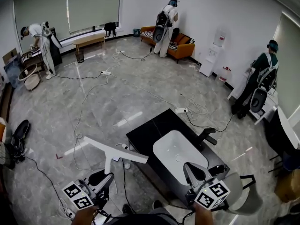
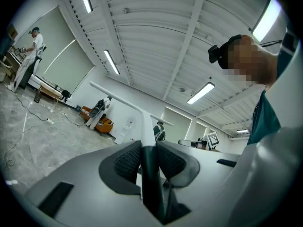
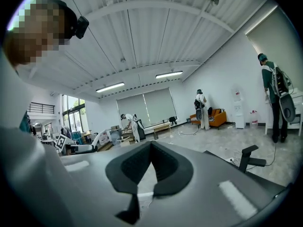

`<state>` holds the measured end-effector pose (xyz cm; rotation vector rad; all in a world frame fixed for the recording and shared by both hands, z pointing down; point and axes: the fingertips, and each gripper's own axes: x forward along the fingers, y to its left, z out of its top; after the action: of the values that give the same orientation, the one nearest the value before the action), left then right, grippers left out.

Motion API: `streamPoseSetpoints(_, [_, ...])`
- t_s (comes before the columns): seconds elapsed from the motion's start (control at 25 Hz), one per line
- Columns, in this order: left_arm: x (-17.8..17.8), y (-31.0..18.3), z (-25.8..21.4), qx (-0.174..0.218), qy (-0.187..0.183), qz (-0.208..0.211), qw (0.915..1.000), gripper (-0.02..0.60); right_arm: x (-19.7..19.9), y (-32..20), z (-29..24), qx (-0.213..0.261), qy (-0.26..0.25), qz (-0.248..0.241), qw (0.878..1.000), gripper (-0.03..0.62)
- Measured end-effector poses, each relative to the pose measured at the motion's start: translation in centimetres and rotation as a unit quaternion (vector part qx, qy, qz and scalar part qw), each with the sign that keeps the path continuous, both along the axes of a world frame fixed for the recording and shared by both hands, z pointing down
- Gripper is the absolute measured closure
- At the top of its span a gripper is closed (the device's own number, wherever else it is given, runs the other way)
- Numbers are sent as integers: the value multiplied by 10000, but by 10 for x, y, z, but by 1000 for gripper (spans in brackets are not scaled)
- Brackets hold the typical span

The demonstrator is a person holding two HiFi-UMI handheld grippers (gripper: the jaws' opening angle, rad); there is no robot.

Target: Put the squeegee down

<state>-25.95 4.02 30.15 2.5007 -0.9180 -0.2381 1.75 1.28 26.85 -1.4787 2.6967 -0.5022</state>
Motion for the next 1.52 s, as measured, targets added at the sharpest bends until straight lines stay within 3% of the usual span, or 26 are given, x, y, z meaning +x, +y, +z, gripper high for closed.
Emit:
streamPoseSetpoints(0.12, [6, -10, 15, -58, -23, 118, 9999, 485, 4, 0, 12, -32, -38, 65, 10000, 586])
streamPoseSetpoints(0.32, [44, -31, 26, -319, 26, 321, 9990, 485, 23, -7, 53, -610, -88, -12, 9981, 586])
streamPoseSetpoints(0.44, [67, -47, 29, -312, 161, 290, 9990, 485, 46, -32, 43, -426, 9, 53, 9991, 586])
streamPoseSetpoints(0.72, [116, -86, 39, -271, -28, 555, 9981, 485, 69, -59, 41, -394, 138, -49, 9991, 586])
streamPoseSetpoints(1.52, [152, -174, 111, -614, -590, 415, 9955, 485, 99, -72, 107, -869, -128, -89, 9961, 586])
